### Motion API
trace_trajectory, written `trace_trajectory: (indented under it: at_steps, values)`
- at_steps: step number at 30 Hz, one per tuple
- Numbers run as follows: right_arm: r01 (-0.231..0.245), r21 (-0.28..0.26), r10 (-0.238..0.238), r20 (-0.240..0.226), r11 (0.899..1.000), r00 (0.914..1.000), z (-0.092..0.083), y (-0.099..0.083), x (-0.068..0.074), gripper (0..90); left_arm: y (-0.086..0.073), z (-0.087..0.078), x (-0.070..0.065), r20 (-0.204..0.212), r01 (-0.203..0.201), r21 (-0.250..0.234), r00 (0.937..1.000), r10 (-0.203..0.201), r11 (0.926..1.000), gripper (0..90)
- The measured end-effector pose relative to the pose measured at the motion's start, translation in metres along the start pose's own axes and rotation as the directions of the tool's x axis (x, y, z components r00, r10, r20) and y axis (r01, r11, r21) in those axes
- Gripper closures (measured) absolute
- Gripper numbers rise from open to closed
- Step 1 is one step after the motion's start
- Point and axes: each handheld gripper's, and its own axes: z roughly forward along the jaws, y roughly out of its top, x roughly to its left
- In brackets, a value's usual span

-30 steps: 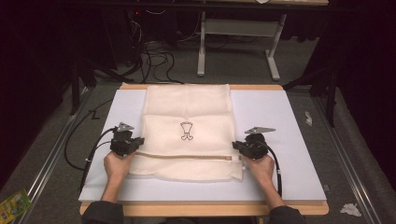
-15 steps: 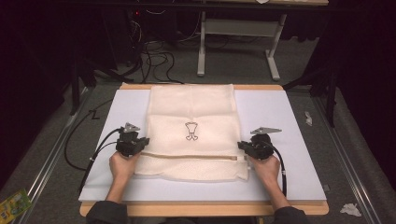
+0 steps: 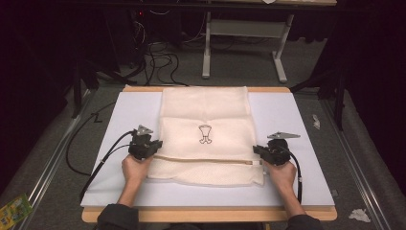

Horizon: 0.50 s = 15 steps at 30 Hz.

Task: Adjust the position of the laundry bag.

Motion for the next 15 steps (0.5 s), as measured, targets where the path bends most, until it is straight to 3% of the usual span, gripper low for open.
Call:
trace_trajectory:
  at_steps: [4, 8, 15]
  values:
    - [-0.003, -0.007, 0.003, -0.001, 1.000, 1.0000, -0.002, -0.001, -0.003, 86.0, 0.000, 0.002, -0.002, -0.003, -0.001, -0.002, 1.0000, 0.001, 1.0000, 84.9]
    - [-0.003, -0.012, 0.003, 0.007, 1.000, 1.0000, -0.004, -0.003, -0.006, 86.1, 0.005, 0.005, -0.009, -0.015, -0.033, 0.003, 0.9993, 0.033, 0.9994, 84.9]
    - [-0.035, -0.025, 0.036, 0.025, 0.999, 0.9990, -0.013, -0.010, -0.019, 86.0, 0.010, 0.012, -0.021, 0.008, -0.036, -0.010, 0.9993, 0.036, 0.9993, 84.7]
